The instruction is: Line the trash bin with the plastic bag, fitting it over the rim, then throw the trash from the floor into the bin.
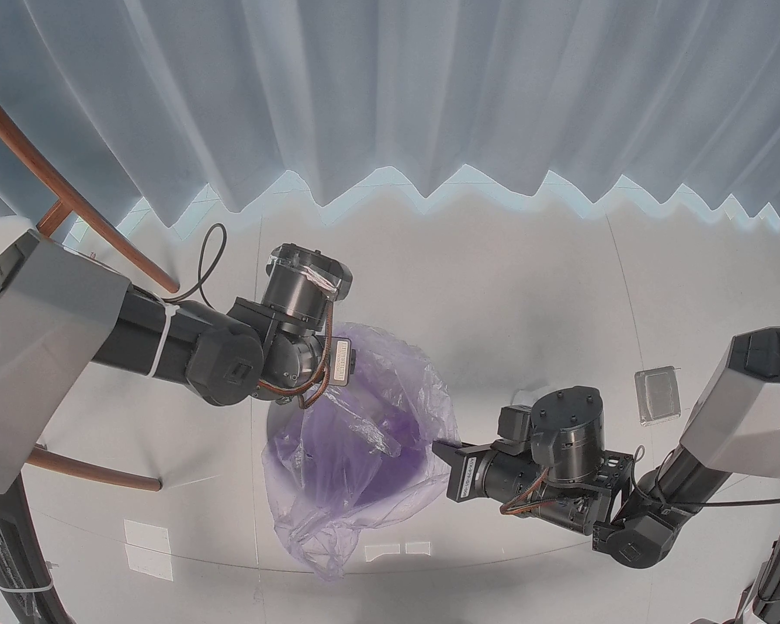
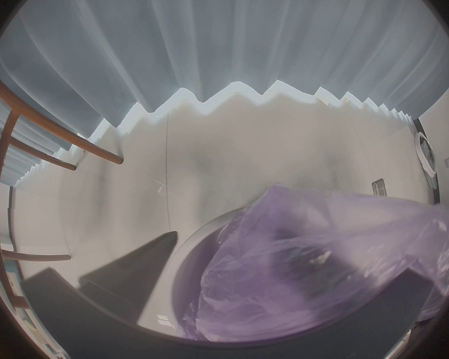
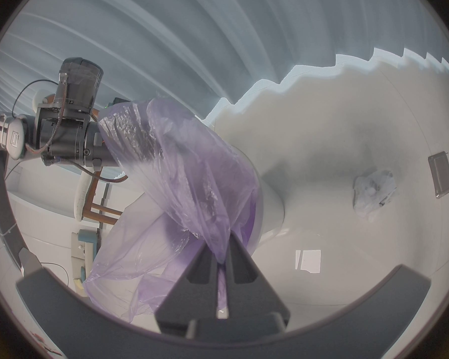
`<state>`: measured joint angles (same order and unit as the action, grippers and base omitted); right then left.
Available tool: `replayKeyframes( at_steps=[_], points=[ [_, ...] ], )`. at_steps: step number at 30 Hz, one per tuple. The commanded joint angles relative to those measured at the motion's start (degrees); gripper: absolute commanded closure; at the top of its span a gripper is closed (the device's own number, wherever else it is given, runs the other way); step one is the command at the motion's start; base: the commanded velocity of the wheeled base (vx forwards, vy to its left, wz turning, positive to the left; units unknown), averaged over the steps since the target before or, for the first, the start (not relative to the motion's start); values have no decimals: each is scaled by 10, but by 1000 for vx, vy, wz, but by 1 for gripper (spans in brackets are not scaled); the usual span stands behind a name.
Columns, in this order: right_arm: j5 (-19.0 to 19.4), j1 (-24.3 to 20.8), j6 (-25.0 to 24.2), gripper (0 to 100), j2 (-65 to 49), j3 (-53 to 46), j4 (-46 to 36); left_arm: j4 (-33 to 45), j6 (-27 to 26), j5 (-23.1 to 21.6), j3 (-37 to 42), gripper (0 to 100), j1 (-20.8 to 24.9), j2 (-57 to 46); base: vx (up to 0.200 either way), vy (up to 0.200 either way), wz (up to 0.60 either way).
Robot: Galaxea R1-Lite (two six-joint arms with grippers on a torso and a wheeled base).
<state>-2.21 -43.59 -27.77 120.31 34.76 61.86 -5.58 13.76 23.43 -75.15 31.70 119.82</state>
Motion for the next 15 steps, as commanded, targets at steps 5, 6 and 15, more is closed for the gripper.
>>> replayKeyframes(
  at_steps=[5,6,15],
  points=[
    [4,4,-12,100,-22,1,3,-1,-2,-2,-23,100,-12,-25,0,0,0],
    [6,4,-19,100,-28,4,0,-2,-3,-6,-23,100,-15,-28,0,0,0],
    [92,58,-48,100,-59,74,-99,69,-12,-172,-25,100,-84,-117,0,0,0]
  ],
)
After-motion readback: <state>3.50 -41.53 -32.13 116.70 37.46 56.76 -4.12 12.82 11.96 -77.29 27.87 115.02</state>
